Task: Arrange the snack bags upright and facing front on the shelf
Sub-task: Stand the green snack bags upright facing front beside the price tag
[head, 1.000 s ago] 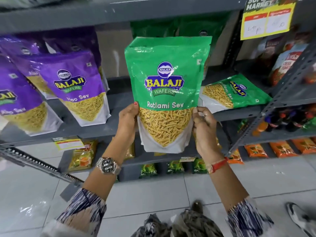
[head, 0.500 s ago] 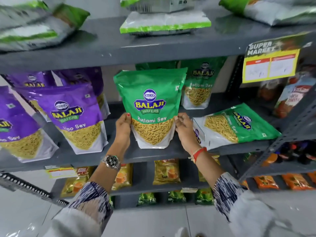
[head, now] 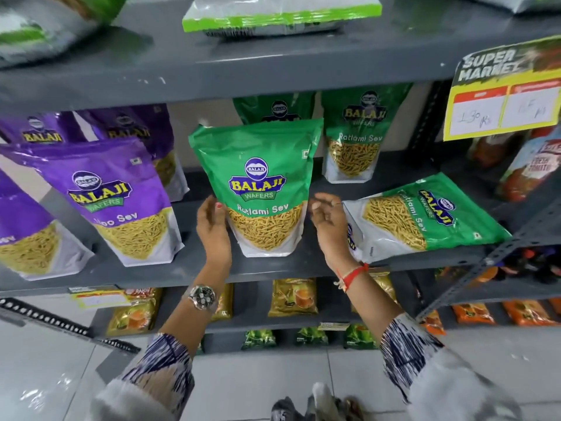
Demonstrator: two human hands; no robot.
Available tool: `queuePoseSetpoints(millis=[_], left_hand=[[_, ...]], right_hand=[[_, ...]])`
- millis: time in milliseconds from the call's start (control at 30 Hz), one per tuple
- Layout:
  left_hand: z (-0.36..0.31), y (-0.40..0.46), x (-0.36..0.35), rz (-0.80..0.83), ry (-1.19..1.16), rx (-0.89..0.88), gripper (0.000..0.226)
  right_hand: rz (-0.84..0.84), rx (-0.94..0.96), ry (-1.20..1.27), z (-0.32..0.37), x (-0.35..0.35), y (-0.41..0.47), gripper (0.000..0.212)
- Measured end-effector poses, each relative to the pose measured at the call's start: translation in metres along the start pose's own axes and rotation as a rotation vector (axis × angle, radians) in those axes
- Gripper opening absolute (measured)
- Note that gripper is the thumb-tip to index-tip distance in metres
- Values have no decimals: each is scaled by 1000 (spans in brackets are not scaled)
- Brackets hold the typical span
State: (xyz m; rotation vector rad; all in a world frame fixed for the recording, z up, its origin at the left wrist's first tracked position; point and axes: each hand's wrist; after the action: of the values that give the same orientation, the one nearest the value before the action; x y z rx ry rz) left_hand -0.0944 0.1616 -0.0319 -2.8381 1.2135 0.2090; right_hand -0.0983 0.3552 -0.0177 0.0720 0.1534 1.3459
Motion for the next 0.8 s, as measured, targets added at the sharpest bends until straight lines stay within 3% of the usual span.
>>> queuePoseSetpoints(millis=[67,133,267,367,433,500,600,700,800], left_hand=[[2,-25,-3,-159,-7,-120,29],[4,-57,-11,-160,-29,-197,17],[10,-113,-45,238,100,-384,8],[8,-121,-89,566,206,-485,13],[10,-111,-128,658,318,-530,23],[16,-93,-173,702,495,-455,33],[19,-64,-227,847,854,-228,39],[27,-43,-254,1089,1241,-359,35],[26,-40,-264,1168,1210,-357,43]], right_hand=[[-131,33,25,5,16,-5,30],[-285,-5,169,7,40,-9,31],[-650,-73,277,3,94,-11,28],[-848,-277,239,-7,119,-10,22],[-852,-531,284,-15,132,-7,13],[-764,-689,355,-22,142,-5,10],[-650,-734,387,-18,148,-7,14],[-648,-741,494,-17,152,-6,38],[-682,-795,550,-14,157,0,39]])
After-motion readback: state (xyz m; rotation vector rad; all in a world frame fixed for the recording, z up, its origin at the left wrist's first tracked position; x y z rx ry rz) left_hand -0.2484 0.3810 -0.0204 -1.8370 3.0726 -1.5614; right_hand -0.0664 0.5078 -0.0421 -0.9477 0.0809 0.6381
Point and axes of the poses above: each hand's wrist, its own y-axis towards the middle knuckle, its own x-axis out of the back of the hand, z = x × y, and after that the axes turned 5 degrees about -z, right-handed
